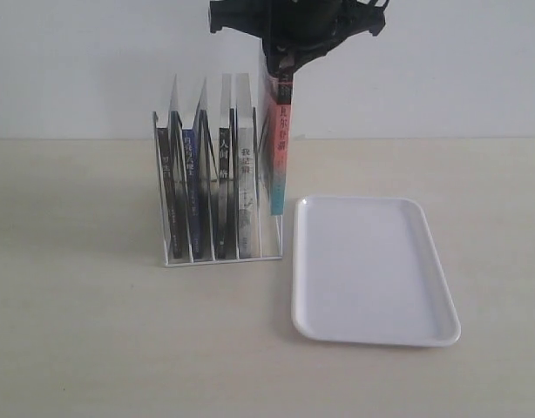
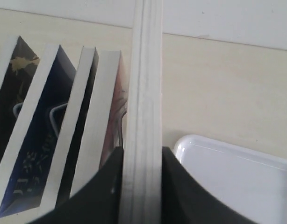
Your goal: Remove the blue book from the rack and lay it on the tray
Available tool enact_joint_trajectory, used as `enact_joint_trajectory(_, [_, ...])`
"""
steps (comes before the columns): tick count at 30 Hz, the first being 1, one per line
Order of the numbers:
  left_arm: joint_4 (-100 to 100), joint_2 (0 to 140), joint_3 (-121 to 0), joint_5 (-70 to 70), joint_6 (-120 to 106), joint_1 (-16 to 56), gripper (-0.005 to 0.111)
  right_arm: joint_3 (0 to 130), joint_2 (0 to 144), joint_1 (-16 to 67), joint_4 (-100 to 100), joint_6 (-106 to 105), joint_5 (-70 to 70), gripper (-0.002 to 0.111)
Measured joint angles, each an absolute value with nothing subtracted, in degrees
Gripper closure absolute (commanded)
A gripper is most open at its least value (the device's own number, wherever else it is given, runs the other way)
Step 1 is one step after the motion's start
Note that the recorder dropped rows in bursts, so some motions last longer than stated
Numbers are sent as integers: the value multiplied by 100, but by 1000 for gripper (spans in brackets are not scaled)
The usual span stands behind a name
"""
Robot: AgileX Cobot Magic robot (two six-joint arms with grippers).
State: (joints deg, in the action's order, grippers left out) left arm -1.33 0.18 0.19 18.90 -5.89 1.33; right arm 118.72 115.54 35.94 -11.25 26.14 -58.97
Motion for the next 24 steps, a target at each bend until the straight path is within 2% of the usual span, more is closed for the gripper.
enact_joint_trajectory(11, [-133,18,19,1890,-589,133,102,11826,12012,3594,-1287,2614,-5273,108])
enact_joint_trajectory(24, [-133,18,19,1890,-589,133,102,11801,12230,3594,-1206,2574,-5188,107])
